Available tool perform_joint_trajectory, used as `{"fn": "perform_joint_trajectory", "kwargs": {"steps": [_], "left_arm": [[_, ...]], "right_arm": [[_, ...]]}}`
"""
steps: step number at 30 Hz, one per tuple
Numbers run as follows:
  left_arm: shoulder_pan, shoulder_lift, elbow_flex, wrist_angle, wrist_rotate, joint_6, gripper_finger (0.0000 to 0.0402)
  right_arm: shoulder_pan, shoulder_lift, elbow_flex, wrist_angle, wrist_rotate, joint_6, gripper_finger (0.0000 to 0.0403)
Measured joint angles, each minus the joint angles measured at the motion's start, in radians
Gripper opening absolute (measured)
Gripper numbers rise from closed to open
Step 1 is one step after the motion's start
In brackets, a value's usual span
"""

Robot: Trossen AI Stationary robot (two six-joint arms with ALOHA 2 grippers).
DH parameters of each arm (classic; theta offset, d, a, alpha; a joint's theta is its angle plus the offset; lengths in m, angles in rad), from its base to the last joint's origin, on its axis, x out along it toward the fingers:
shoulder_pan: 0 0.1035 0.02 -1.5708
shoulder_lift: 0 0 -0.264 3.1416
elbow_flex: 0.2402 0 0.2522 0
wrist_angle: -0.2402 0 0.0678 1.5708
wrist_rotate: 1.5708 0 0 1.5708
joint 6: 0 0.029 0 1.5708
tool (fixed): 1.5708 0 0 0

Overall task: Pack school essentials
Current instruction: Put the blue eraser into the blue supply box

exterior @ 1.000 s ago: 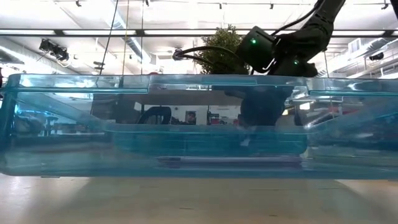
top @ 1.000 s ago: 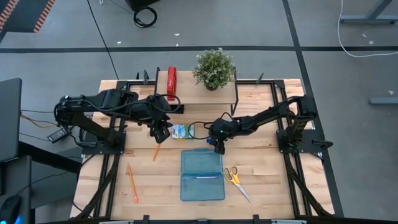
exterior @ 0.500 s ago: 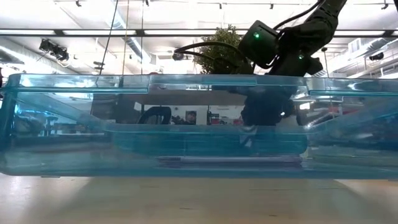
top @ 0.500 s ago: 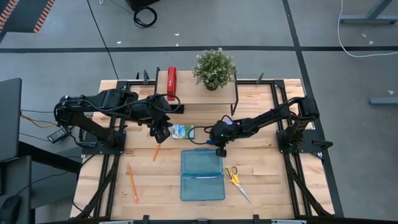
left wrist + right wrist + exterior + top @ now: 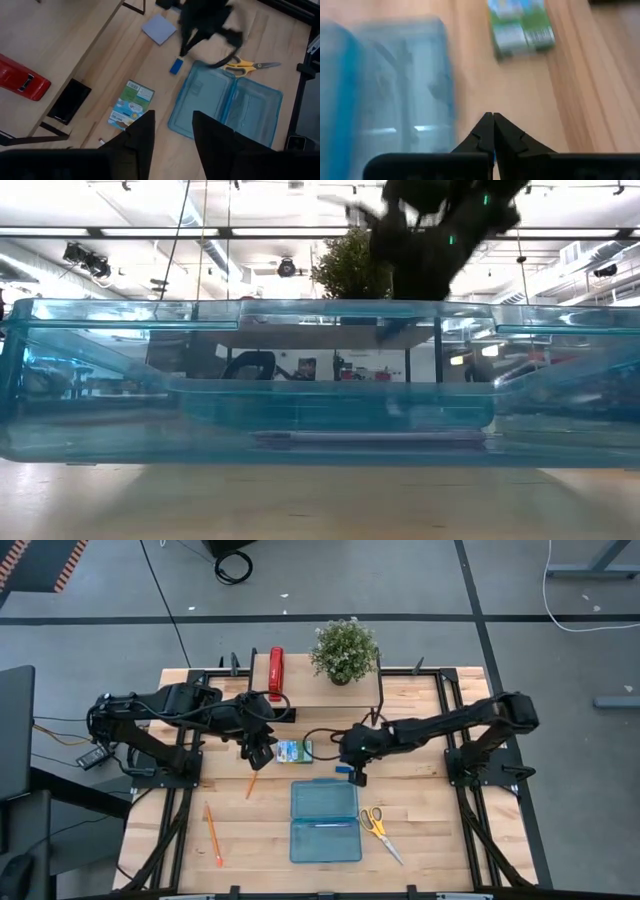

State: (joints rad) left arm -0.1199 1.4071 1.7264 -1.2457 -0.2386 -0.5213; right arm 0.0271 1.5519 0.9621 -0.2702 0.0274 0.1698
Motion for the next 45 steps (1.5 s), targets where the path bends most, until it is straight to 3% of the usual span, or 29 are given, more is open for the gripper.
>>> {"fn": "perform_joint_trajectory", "kwargs": {"steps": [3, 7, 14, 21, 28, 39, 45], "left_arm": [[0.000, 0.000, 0.000, 0.000, 0.000, 0.015, 0.0135], [0.000, 0.000, 0.000, 0.001, -0.010, 0.017, 0.0133], [0.000, 0.000, 0.000, 0.001, -0.011, 0.016, 0.0139], [0.000, 0.000, 0.000, -0.004, -0.011, 0.009, 0.0131], [-0.002, 0.000, 0.000, -0.009, -0.011, 0.009, 0.0136], [-0.001, 0.000, 0.000, -0.008, -0.011, 0.009, 0.0128], [-0.001, 0.000, 0.000, -0.008, -0.011, 0.008, 0.0134]], "right_arm": [[0.022, -0.037, 0.013, -0.023, -0.002, -0.008, 0.0011], [0.034, -0.013, -0.031, -0.044, -0.001, -0.016, 0.0054], [0.034, 0.105, -0.115, 0.053, 0.044, 0.003, 0.0155], [0.034, 0.210, -0.117, 0.152, 0.044, 0.020, 0.0198], [0.033, 0.224, -0.115, 0.151, 0.051, 0.032, 0.0190], [0.022, 0.243, -0.115, 0.106, 0.083, 0.025, 0.0081], [0.031, 0.236, -0.118, 0.109, 0.109, 0.048, 0.0075]]}}
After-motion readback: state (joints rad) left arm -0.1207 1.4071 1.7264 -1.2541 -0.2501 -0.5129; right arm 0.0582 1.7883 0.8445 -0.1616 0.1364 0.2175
